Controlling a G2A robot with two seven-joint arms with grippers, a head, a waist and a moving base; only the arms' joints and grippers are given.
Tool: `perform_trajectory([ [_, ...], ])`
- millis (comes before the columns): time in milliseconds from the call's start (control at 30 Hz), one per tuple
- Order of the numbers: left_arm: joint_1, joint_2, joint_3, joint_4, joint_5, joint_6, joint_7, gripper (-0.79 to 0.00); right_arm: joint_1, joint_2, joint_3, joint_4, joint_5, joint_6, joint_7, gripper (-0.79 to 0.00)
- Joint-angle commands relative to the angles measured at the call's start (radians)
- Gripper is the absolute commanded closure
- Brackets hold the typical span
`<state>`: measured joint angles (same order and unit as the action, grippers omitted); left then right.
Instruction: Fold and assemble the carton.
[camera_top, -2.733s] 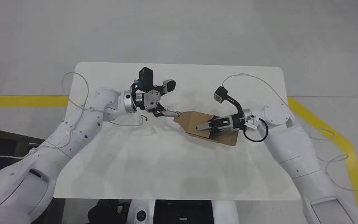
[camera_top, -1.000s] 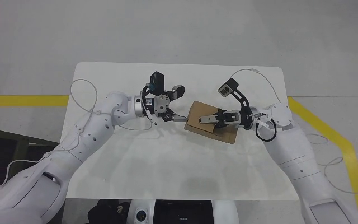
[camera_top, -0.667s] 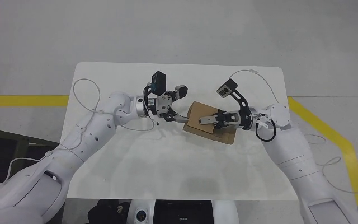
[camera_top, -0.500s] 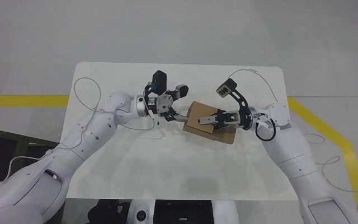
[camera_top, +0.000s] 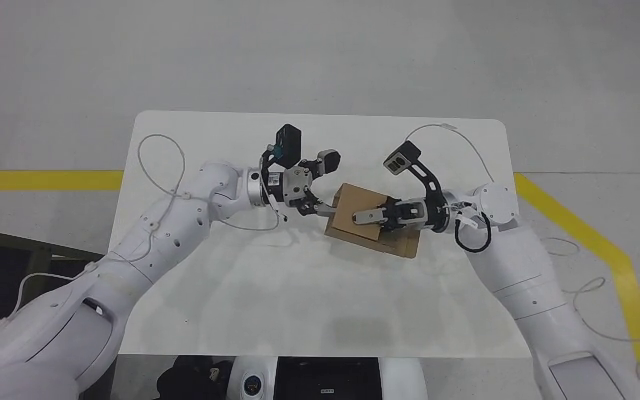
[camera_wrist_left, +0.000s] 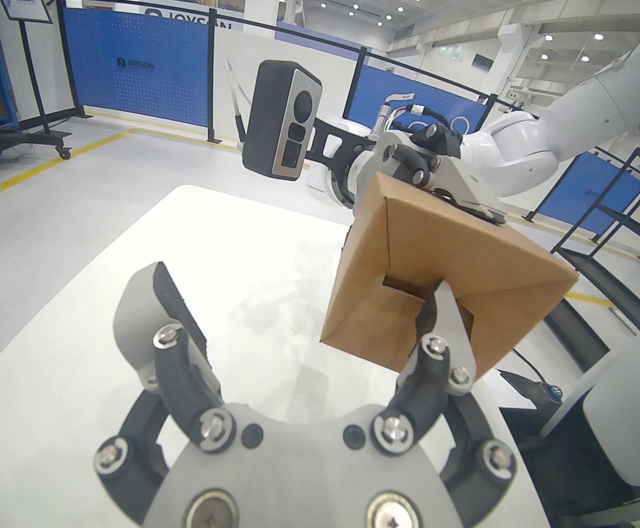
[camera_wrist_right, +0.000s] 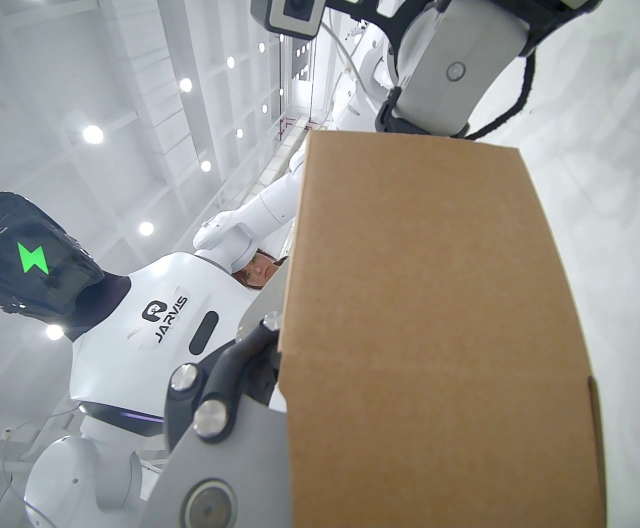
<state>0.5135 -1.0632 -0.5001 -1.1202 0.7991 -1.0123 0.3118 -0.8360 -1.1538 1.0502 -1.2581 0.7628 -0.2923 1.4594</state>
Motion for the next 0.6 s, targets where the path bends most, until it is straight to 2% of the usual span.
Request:
perform_trajectory([
  [0,-0.002,0.001,0.002,0.007,0.003,0.000,0.007,-0.785,-0.001,0.001,0.004,0.005,-0.002,0.000,0.002,0.000],
  [333,0.016,0.030,-0.060,0.059,0.080,0.000,0.022,-0.785,0.011,0.011,0.015,0.073,-0.079,0.023,0.058,0.000],
  [567,0.055,0.063,-0.075,-0.024,0.254,0.000,0.083,-0.785,0.037,0.006,-0.022,0.130,-0.145,0.006,0.075,0.000],
])
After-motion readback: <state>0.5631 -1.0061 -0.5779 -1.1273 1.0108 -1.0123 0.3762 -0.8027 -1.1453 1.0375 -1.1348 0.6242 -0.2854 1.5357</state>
